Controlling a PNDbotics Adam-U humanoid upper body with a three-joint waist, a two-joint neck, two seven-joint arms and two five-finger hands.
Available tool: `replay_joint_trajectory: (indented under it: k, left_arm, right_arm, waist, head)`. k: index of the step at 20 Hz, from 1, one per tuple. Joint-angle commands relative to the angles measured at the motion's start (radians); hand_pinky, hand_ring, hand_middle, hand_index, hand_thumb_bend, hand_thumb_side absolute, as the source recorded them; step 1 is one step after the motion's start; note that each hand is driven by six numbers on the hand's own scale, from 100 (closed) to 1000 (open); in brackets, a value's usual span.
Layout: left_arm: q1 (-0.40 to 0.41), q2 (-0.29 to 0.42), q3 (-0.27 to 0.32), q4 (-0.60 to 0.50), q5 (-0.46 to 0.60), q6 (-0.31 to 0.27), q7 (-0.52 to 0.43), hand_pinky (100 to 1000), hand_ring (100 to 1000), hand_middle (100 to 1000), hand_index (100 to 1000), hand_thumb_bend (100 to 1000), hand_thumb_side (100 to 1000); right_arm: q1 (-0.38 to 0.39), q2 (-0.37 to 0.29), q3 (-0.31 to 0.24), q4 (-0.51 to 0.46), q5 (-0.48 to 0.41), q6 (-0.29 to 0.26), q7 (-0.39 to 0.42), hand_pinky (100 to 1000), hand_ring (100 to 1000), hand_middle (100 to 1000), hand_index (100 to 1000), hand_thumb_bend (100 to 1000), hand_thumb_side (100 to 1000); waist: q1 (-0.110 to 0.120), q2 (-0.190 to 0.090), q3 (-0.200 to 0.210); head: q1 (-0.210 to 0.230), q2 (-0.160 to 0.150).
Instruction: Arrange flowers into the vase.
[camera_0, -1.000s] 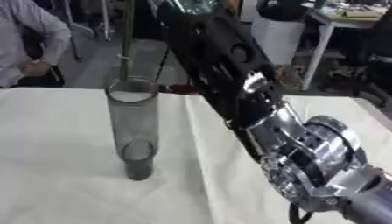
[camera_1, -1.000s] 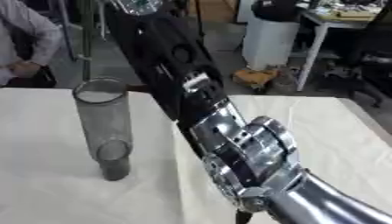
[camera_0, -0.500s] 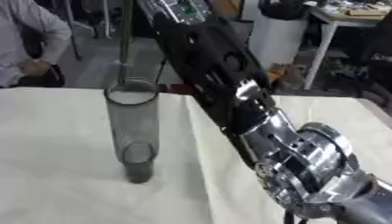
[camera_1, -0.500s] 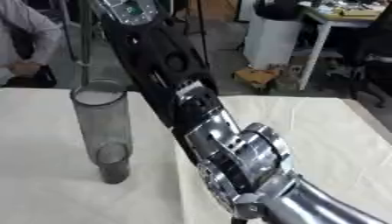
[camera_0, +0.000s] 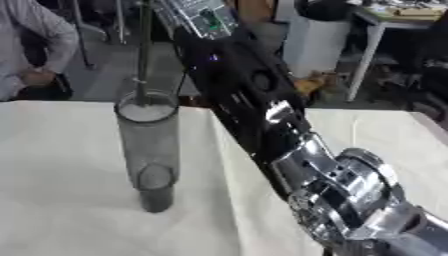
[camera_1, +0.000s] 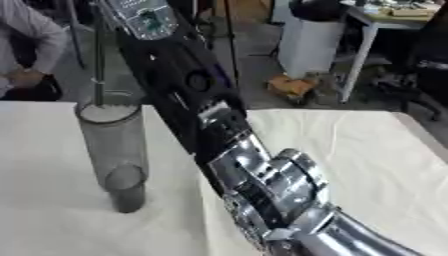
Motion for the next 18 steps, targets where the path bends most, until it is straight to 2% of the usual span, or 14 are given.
replay_joint_trajectory:
  k: [1, 18]
  left_arm:
    - [-0.012, 0.011, 0.000, -0.018, 0.003, 0.001, -0.002, 549, 608, 856, 906, 100, 1000]
    - [-0.013, 0.006, 0.000, -0.018, 0.005, 0.002, -0.001, 547, 605, 856, 905, 100, 1000]
  right_arm:
    - [-0.018, -0.012, -0.003, -0.019, 0.013, -0.001, 0.008, 100, 149, 100, 522, 100, 212]
    - [0.018, -0.005, 0.005, -0.025, 0.033, -0.013, 0.049, 100, 153, 100, 525, 100, 211]
  waist:
    - [0.012, -0.009, 0.003]
    - [0.017, 0.006, 0.012]
  head:
    - [-0.001, -0.013]
    - [-0.004, -0.026]
